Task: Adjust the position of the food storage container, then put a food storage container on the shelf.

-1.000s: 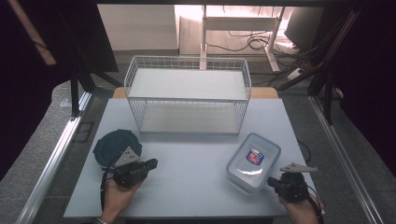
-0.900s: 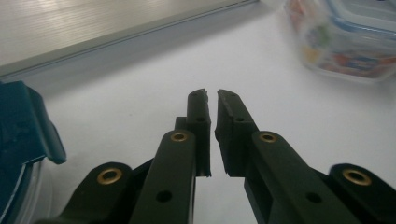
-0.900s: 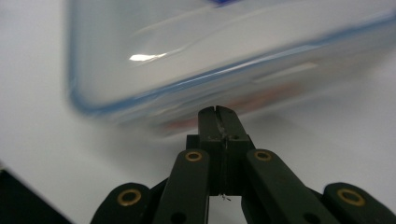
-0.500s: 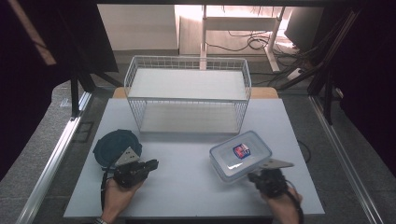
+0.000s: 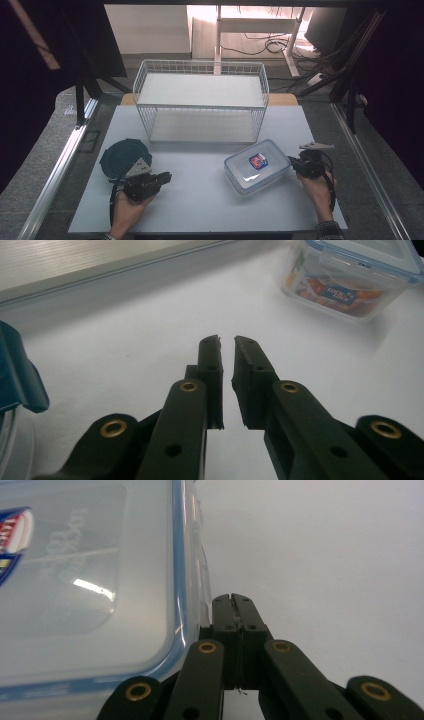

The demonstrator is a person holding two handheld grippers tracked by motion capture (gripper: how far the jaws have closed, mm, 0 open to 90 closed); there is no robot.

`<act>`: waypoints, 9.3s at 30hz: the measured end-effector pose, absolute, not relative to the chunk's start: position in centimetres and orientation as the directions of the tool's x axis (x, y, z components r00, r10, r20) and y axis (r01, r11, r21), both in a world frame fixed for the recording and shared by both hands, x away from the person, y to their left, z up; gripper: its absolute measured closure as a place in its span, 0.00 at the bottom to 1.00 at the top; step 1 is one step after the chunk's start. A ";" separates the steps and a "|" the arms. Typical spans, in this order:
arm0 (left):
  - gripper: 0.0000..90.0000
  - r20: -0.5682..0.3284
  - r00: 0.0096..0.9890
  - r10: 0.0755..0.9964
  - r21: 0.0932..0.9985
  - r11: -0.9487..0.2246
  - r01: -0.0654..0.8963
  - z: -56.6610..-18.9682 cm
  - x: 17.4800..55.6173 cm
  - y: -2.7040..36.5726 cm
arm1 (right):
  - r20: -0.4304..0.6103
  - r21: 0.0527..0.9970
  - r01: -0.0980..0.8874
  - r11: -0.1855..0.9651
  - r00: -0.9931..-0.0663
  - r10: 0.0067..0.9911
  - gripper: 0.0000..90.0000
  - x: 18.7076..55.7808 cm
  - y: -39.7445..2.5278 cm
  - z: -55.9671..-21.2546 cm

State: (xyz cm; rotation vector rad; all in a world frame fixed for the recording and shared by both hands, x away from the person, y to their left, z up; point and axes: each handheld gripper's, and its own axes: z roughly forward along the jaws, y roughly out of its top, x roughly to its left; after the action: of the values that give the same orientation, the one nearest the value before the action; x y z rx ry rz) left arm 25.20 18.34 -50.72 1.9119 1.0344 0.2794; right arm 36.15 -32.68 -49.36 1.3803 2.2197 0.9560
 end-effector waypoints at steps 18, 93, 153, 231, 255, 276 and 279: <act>0.92 -0.224 0.626 0.747 0.771 -0.257 0.582 -51.2 25.3 17.9 | 0.095 0.662 0.597 0.453 -0.667 0.739 0.99 31.6 -24.4 -49.3; 0.07 -0.234 0.696 0.679 0.768 -0.310 0.560 -50.3 25.4 17.4 | 0.114 0.760 0.499 0.417 -0.733 0.671 0.00 27.8 -20.7 -47.5; 0.59 -0.482 0.656 0.581 0.735 -0.139 0.664 -48.5 26.9 18.0 | 0.381 0.726 0.628 0.280 -0.706 0.596 0.56 29.5 -20.6 -45.8; 0.55 -0.380 0.650 0.658 0.859 -0.010 0.512 -32.1 43.0 21.3 | 0.305 0.862 0.488 0.135 -0.714 0.630 0.53 46.4 -16.4 -29.7; 0.48 -0.327 0.612 0.720 0.858 -0.044 0.511 -32.9 43.2 20.7 | 0.243 0.854 0.486 0.185 -0.688 0.684 0.48 46.6 -15.5 -30.8; 0.60 -0.356 0.567 0.742 0.853 0.011 0.522 -32.5 43.0 21.1 | 0.213 0.867 0.467 0.174 -0.662 0.718 0.57 46.1 -15.1 -30.2; 0.60 -0.356 0.566 0.744 0.851 0.008 0.525 -32.4 42.7 20.9 | 0.216 0.865 0.471 0.172 -0.660 0.719 0.58 46.0 -15.3 -30.2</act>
State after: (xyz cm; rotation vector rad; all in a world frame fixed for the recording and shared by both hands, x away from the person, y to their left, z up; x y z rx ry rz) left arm 42.72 20.93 -32.40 1.6537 1.0793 0.2382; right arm 46.04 -15.29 -30.18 1.1490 2.2061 1.4850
